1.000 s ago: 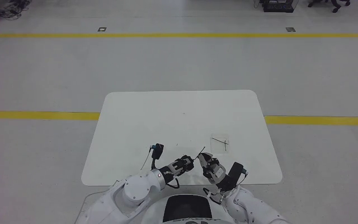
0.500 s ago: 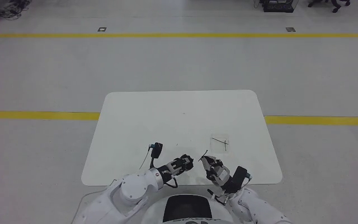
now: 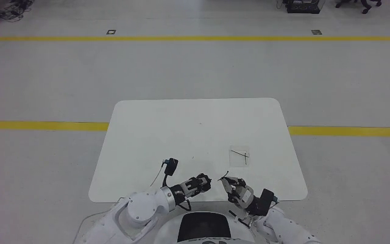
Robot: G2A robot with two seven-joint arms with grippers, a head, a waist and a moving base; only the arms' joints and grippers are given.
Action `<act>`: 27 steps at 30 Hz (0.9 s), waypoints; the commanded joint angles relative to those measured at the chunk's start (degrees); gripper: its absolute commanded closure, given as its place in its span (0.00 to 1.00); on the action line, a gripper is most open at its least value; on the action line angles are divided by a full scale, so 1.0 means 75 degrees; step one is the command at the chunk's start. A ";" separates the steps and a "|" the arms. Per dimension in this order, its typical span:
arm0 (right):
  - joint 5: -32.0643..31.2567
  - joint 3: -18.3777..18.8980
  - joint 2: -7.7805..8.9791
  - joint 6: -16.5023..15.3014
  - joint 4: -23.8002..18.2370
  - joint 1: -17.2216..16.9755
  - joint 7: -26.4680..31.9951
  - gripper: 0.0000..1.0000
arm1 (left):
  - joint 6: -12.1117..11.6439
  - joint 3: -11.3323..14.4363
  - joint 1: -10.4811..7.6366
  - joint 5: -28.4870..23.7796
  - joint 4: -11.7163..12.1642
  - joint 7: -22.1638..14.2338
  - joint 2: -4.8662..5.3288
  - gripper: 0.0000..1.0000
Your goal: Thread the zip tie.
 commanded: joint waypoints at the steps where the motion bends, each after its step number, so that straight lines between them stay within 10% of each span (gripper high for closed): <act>1: -0.0095 -0.0057 0.0003 0.0000 0.0034 0.0053 -0.0077 1.00 | 0.0004 0.0002 -0.0005 -0.0167 0.0033 0.0040 -0.0013 1.00; 27: -0.0314 0.0009 -0.0139 0.0349 -0.0051 0.0055 0.0179 1.00 | -0.0158 0.0181 0.0015 -0.0055 -0.0010 0.0334 -0.0039 1.00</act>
